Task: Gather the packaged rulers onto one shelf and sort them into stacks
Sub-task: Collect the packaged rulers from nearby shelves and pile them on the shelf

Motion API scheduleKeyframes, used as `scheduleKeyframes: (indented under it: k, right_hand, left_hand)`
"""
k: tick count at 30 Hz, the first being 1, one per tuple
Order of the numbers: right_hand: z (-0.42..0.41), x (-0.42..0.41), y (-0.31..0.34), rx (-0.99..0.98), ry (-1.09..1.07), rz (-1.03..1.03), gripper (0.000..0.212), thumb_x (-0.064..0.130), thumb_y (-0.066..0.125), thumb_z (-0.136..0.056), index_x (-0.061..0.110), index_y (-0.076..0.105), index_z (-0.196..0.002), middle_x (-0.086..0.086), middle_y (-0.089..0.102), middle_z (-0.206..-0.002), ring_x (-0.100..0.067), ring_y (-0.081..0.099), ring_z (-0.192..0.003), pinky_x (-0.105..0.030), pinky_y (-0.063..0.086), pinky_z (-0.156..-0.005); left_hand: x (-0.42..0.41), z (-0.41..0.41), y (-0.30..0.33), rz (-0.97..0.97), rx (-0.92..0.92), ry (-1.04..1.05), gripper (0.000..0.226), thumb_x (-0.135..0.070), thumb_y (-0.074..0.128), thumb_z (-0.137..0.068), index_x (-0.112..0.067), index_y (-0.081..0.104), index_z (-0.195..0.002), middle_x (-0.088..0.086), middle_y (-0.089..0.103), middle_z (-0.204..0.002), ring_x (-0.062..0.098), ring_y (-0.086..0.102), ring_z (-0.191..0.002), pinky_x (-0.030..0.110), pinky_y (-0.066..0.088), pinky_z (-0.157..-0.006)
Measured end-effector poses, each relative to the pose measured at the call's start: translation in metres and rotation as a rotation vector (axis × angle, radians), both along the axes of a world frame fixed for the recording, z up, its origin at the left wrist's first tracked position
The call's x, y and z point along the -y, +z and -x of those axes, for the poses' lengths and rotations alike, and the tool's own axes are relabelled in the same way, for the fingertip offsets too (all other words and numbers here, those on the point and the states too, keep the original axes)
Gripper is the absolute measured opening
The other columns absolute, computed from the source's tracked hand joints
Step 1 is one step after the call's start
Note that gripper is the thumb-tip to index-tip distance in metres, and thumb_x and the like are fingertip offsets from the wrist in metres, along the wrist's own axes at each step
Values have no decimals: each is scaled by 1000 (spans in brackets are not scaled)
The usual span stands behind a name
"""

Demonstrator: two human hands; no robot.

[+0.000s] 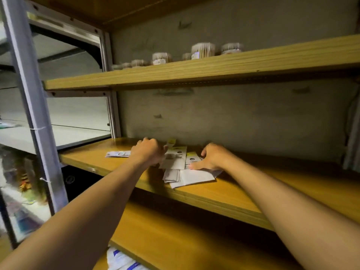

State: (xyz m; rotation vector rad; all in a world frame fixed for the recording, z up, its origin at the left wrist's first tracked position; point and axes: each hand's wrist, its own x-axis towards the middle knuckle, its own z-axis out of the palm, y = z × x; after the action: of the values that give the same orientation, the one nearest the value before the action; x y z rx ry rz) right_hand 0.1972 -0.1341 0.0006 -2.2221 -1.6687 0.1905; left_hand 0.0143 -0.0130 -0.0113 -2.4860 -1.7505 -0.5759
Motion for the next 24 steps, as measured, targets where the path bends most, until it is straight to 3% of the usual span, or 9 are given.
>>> scheduleKeyframes:
  k: [2, 5, 8, 11, 13, 15, 18, 21, 24]
  right_hand:
    - [-3, -7, 5, 38, -13, 45, 66, 52, 77, -73, 10, 60, -122, -6, 64, -116, -21, 62, -98, -38, 54, -87]
    - [-9, -13, 14, 17, -16, 128, 65, 39, 79, -75, 8, 57, -127, -9, 61, -124, -24, 60, -106, -38, 53, -92]
    - [-8, -12, 21, -58, -44, 164, 64, 26, 83, -73, 3, 55, -125, -14, 59, -127, -29, 59, -110, -39, 52, -94]
    - [-4, -7, 24, -4, -103, 112, 66, 28, 83, -73, 3, 54, -127, -12, 60, -125, -28, 59, -109, -36, 51, -93]
    - [-4, -1, 24, -16, -132, 57, 67, 27, 83, -72, 3, 55, -128, -12, 62, -123, -26, 61, -106, -35, 52, -91]
    - [-7, 7, 23, -90, -151, 14, 67, 23, 84, -72, 4, 53, -129, -11, 61, -124, -23, 60, -101, -32, 52, -86]
    - [-10, 20, 23, -189, -174, -13, 73, 21, 84, -71, 7, 47, -133, -9, 59, -126, -21, 59, -101, -29, 50, -82]
    - [-6, 31, 25, -238, -175, -46, 65, 17, 81, -74, 5, 53, -131, -10, 62, -124, -21, 61, -100, -26, 50, -78]
    - [-3, 41, 28, -337, -166, -86, 44, 9, 76, -80, 4, 61, -121, -9, 67, -115, -12, 61, -80, -18, 47, -59]
  left_hand:
    - [-16, 5, 1, 51, -28, 29, 65, -65, 41, -75, -25, 62, -122, 8, 65, -122, 37, 60, -108, 44, 52, -88]
    - [-27, 3, 1, 140, -88, 28, 51, -56, 54, -85, -17, 66, -114, 10, 67, -117, 34, 63, -104, 34, 51, -82]
    - [-37, 2, 2, 188, -87, -19, 40, -49, 61, -86, -15, 67, -106, 8, 70, -103, 28, 65, -91, 31, 50, -73]
    - [-43, 4, 9, 285, -82, -20, 28, -32, 62, -85, -10, 66, -69, 2, 65, -61, 19, 64, -64, 25, 47, -59]
    - [-47, 7, 14, 339, -59, -7, 27, -21, 63, -81, -11, 60, -56, 2, 65, -56, 19, 64, -63, 24, 46, -55]
    - [-48, 11, 15, 333, 1, -67, 14, -21, 71, -81, -9, 64, -77, 4, 68, -81, 24, 67, -81, 25, 52, -62]
    - [-58, 16, 11, 315, -12, -120, 47, -30, 75, -81, -6, 62, -119, 8, 68, -114, 26, 66, -102, 32, 55, -86]
    - [-57, 26, 12, 258, 126, -201, 43, -20, 65, -89, -1, 58, -127, 13, 62, -126, 31, 59, -115, 34, 48, -94]
    - [-51, 36, 21, 270, 395, -270, 35, -10, 59, -93, 3, 59, -126, 14, 63, -119, 29, 58, -111, 24, 40, -79]
